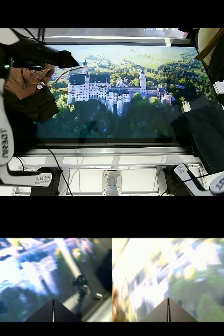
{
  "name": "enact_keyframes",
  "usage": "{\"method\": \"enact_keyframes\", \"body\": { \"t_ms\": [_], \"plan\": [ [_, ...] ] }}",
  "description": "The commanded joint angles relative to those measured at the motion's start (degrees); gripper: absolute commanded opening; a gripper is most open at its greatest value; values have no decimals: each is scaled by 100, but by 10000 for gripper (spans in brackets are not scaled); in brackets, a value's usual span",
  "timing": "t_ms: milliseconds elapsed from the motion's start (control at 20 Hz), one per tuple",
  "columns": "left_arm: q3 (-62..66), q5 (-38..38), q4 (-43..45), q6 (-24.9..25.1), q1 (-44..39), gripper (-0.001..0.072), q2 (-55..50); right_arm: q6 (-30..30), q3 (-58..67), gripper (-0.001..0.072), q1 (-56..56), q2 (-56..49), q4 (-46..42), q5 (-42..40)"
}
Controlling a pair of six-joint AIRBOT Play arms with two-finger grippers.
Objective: Fold the clothes and pants, and hang the long-sleeved shirts on hangers.
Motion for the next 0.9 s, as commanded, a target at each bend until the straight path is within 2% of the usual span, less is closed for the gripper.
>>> {"method": "enact_keyframes", "body": {
  "t_ms": [0,100,200,350,850],
  "plan": [
    [2,-345,1589,-551,4,11,769,-275,114,57,1617,319,2,-164],
    [-4,-678,1991,-660,4,11,1049,-299,219,56,2291,452,87,-144],
    [-2,-658,2057,-741,4,11,1241,-713,267,57,2944,527,76,-269],
    [-4,-647,2059,-739,2,11,1303,-820,267,57,3600,522,-173,-542],
    [-4,-649,1952,-739,-15,12,1261,-822,267,58,3676,522,-223,-538]
  ]
}}
